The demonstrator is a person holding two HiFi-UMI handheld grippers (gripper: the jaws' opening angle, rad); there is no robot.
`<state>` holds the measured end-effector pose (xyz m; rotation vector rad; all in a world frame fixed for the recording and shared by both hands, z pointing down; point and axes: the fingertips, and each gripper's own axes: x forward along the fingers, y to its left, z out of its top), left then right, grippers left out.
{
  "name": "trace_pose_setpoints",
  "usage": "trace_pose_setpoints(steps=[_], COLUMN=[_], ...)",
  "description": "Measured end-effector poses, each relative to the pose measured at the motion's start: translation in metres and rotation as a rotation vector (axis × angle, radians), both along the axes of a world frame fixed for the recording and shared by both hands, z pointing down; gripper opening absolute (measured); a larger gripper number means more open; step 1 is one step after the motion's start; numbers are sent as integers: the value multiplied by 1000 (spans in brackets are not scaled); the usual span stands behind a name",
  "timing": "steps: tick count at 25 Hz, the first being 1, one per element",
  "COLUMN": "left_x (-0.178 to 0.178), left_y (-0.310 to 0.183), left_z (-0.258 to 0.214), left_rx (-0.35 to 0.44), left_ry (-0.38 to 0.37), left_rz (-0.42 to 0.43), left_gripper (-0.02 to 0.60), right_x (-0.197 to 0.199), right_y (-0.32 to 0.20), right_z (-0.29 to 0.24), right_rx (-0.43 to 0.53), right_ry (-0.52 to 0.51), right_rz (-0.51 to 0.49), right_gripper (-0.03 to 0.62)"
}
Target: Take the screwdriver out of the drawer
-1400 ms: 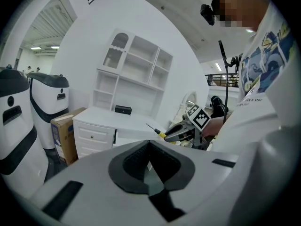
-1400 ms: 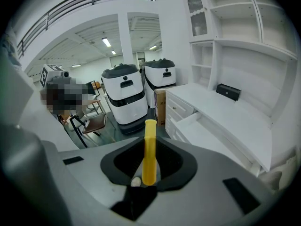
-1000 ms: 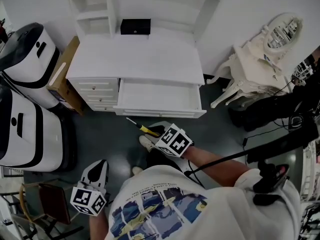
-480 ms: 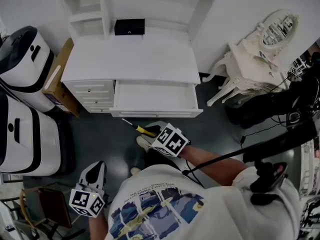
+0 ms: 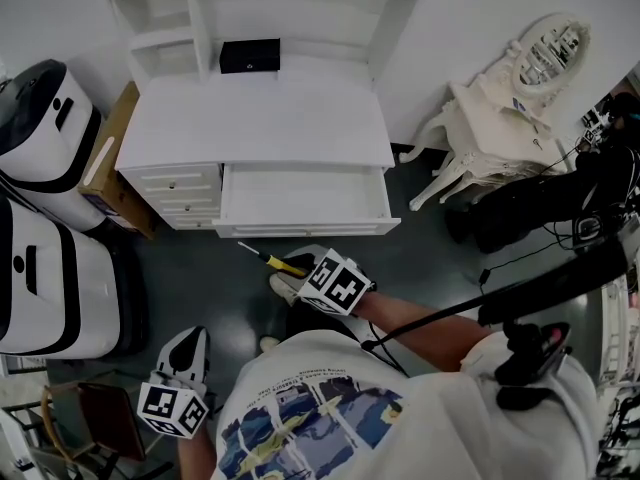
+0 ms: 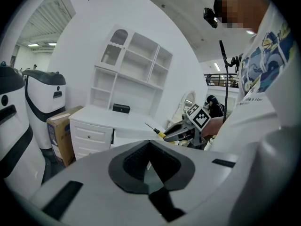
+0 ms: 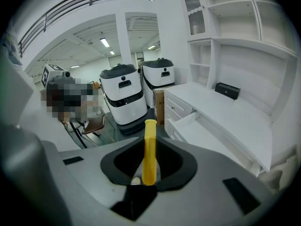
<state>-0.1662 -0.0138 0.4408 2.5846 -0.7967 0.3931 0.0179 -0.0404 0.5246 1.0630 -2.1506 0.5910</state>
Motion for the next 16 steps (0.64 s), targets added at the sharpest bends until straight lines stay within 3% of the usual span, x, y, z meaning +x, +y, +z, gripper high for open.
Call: trace_pose_setpoints(steps=[16], left_x=[16], left_y=[-11], left_z=[2], left_rx=[-13], left_ry=[-7], left_rz=[17], left_gripper=[14], right_x=[15], right_y=[-9], right_z=[7], right_rx=[-13], right_ry=[-19], right_rz=[25], right_gripper=[97])
